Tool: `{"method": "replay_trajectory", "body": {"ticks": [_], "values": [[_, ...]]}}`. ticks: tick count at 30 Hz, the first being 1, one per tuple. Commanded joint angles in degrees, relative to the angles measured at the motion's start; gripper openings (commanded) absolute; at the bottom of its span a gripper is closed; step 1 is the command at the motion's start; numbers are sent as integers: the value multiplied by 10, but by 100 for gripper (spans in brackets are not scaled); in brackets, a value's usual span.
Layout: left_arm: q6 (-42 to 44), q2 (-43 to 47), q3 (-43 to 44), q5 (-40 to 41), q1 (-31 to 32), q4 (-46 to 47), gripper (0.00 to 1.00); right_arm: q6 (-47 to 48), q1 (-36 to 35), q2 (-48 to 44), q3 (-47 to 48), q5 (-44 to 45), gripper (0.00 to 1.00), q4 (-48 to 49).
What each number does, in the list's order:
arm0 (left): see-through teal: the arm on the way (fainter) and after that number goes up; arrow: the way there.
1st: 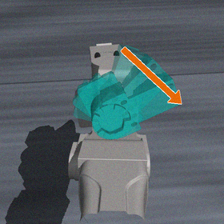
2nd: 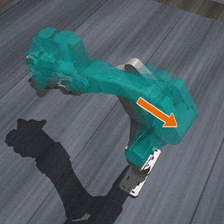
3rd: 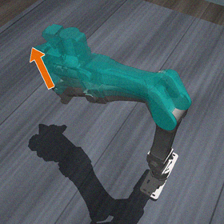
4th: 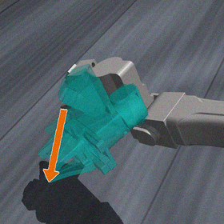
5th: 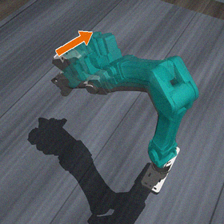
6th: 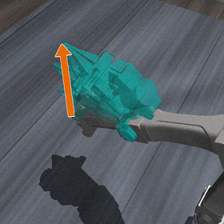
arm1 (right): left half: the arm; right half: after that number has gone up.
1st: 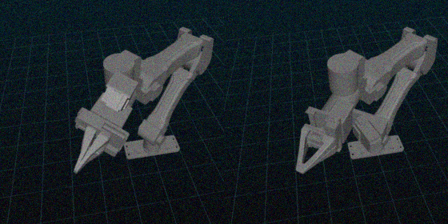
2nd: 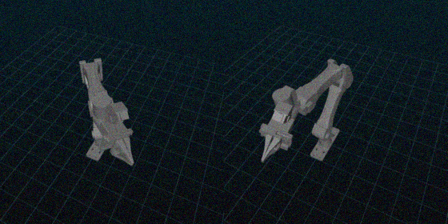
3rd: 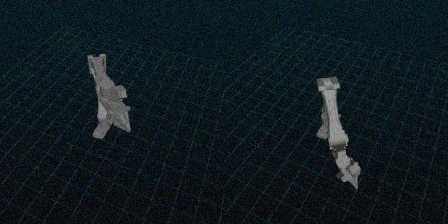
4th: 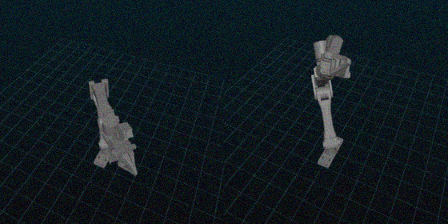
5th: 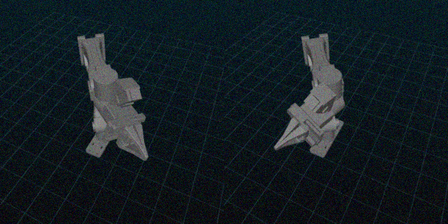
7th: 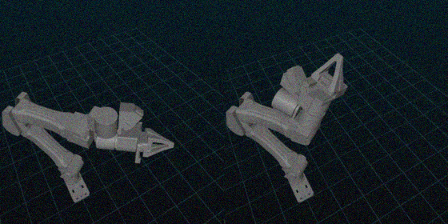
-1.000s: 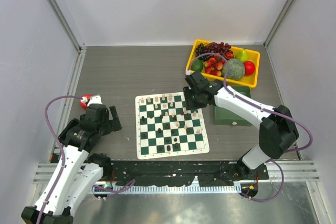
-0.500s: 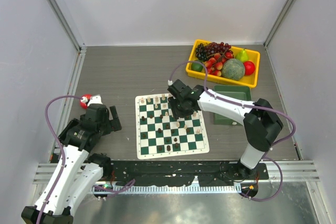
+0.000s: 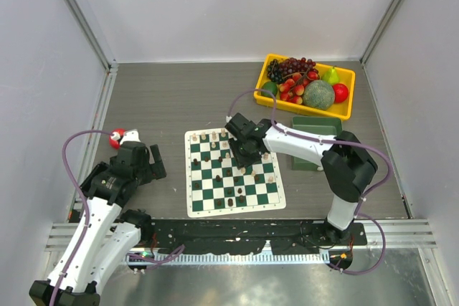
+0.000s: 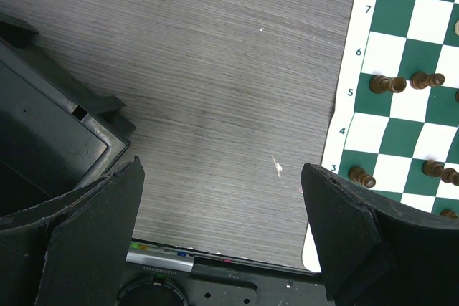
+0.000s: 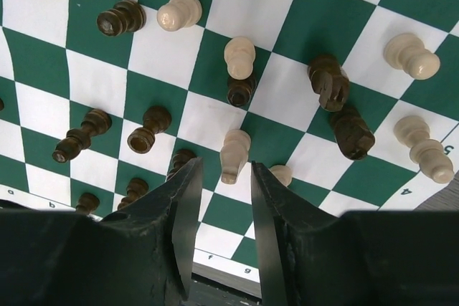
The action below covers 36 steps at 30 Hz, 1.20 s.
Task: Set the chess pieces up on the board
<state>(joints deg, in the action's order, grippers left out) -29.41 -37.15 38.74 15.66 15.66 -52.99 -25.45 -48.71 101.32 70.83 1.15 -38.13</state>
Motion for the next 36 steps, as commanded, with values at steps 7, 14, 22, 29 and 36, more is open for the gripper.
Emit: {"method": "replay_trajectory", "body": {"ticks": [7,14,22,29,36], "values": [[7,-2,3,5,-3,20,99,1,-4,14,10,1,33,6],[6,-1,2,6,-3,20,99,9,-4,-16,26,8,17,-19],[7,-3,2,6,-2,19,99,48,7,-61,133,71,16,-99],[5,-1,2,8,-3,18,99,86,96,-32,175,83,17,-78],[5,1,2,9,-3,18,99,94,143,79,231,61,17,-49]]}}
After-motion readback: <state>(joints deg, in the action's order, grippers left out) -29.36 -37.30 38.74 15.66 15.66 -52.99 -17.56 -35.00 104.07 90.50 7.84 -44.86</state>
